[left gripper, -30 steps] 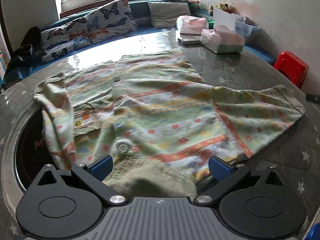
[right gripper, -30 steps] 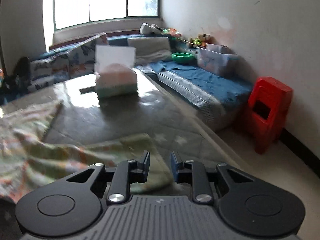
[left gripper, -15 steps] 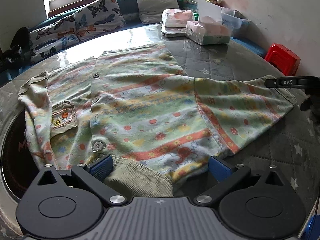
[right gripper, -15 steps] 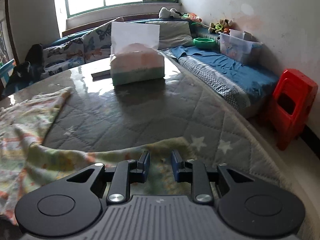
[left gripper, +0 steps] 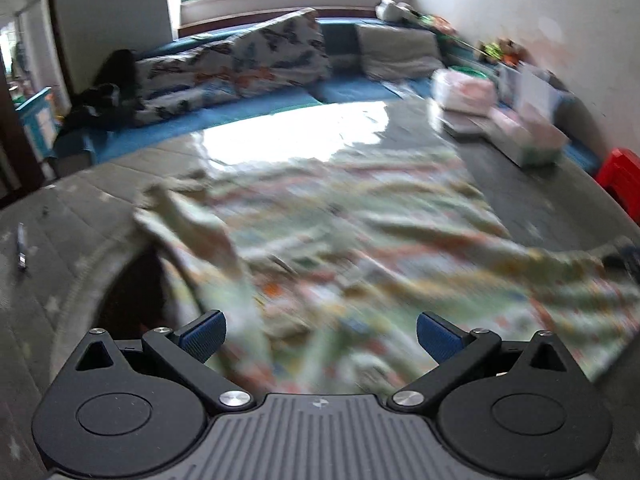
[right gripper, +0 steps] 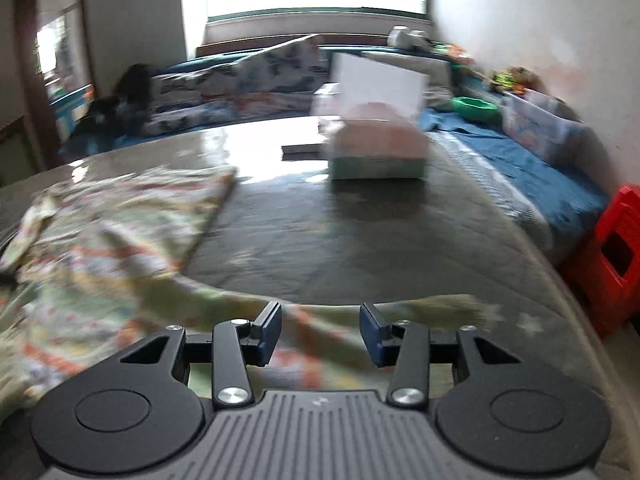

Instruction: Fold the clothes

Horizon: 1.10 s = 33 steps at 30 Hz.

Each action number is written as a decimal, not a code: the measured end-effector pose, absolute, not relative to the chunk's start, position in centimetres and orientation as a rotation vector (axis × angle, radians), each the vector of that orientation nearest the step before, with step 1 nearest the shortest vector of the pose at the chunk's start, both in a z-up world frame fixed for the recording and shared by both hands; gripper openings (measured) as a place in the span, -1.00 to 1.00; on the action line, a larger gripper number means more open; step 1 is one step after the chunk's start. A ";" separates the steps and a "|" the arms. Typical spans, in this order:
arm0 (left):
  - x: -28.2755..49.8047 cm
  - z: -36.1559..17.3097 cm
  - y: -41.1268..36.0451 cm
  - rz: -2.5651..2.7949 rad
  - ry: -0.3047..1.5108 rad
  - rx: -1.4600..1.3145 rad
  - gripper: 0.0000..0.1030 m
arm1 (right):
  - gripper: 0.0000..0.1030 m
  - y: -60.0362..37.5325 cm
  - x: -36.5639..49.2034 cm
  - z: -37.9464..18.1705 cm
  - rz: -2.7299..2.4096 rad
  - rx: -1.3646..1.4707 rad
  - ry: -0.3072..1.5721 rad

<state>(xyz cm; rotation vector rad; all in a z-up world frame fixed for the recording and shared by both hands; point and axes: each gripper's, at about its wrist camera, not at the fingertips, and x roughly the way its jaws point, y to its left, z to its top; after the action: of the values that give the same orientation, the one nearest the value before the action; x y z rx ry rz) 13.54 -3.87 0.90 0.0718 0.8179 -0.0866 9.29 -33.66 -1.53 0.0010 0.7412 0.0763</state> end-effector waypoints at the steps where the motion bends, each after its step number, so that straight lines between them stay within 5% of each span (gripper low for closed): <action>1: 14.3 1.1 -3.3 -0.069 0.810 0.069 0.99 | -0.15 -33.1 9.3 -1.5 0.093 -0.001 0.742; 11: 22.2 0.5 1.1 0.045 0.785 0.035 0.69 | -0.12 -30.5 9.3 -1.9 0.192 -0.003 0.771; 19: 26.6 -0.8 2.4 0.078 0.785 0.050 0.66 | -0.03 -30.1 9.7 -2.9 0.207 0.007 0.790; 33: 29.2 -2.9 3.9 0.089 0.824 0.017 0.03 | 0.05 -29.9 9.8 -2.9 0.213 0.013 0.791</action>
<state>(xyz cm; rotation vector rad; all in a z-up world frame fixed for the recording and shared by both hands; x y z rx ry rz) 29.18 3.94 -2.85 0.0167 0.8237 0.0892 9.82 -29.95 -2.94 0.0130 0.7908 0.2125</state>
